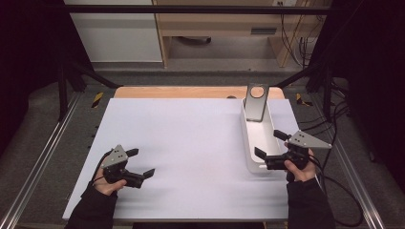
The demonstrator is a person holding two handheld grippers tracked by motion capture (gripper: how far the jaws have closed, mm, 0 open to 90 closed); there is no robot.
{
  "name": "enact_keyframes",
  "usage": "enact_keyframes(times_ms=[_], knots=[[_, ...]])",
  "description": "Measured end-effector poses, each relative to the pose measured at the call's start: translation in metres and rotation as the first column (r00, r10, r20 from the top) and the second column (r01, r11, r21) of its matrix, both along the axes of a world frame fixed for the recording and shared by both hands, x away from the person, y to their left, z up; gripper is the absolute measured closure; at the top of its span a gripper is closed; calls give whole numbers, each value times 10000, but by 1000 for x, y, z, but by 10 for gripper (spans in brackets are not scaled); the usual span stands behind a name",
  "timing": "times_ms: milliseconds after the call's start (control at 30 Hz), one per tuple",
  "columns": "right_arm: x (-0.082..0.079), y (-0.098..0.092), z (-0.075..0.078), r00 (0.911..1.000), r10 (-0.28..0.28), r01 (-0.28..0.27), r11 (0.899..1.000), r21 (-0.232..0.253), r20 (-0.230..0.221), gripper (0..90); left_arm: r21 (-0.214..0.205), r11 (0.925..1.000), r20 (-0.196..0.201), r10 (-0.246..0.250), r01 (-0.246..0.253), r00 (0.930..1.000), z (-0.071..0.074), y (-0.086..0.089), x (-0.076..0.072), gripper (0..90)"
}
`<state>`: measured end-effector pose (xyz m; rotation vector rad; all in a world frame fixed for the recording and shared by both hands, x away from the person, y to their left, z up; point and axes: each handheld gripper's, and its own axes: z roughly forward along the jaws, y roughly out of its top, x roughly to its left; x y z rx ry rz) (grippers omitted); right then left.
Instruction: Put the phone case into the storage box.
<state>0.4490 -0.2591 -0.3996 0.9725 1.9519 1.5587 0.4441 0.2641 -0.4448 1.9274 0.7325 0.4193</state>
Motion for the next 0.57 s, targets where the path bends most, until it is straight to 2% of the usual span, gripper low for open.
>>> enact_keyframes(times_ms=[67,333,567], knots=[[-3,-3,-4,9999,-61,62,10000,-74,111,3,-6,10000,25,-6,6,10000,0,0,0,0],[-14,-19,-18,9996,-277,277,9996,47,96,3,-67,10000,147,-8,9,9999,2,1,-2,0],[-18,-33,-29,9982,-548,552,9984,150,-257,3,-5,10000,242,-16,16,9997,3,0,-3,0]])
